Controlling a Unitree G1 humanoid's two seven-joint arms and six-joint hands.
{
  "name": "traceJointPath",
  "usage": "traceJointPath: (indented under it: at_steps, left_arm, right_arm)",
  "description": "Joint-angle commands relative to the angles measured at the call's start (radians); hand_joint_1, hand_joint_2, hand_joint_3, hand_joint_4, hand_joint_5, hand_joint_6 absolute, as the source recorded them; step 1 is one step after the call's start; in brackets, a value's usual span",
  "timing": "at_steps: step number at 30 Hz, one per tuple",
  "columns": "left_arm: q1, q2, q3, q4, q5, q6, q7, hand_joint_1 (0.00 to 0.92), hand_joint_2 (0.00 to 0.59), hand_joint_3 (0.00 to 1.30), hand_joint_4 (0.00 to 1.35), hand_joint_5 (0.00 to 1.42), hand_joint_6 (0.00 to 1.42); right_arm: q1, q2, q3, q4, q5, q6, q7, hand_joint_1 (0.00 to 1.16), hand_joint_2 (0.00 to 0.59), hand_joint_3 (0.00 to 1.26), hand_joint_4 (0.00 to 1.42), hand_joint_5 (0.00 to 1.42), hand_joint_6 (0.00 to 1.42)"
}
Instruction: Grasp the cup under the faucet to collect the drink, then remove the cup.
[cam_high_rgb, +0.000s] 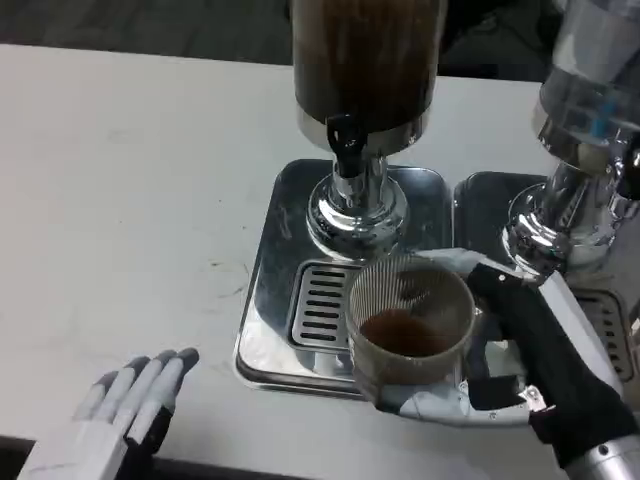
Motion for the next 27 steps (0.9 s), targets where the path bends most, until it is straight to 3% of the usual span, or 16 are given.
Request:
traceJointPath:
  at_steps: [1, 27]
  left_arm:
    - [-0.005, -0.006, -0.01, 0.004, 0.01, 0.004, 0.017, 0.0, 0.071, 0.0, 0.0, 0.0, 0.0]
    - [-0.027, -0.021, -0.016, 0.03, -0.009, 0.016, 0.014, 0.0, 0.078, 0.0, 0.0, 0.0, 0.0]
  right_arm:
    - [-0.006, 0.016, -0.004, -0.024, 0.016, -0.014, -0.011, 1.01, 0.156, 0.68, 0.75, 0.89, 1.29]
    - [-0.005, 0.031, -0.013, -0.012, 0.024, -0.003, -0.01, 0.99, 0.153, 0.69, 0.76, 0.89, 1.27]
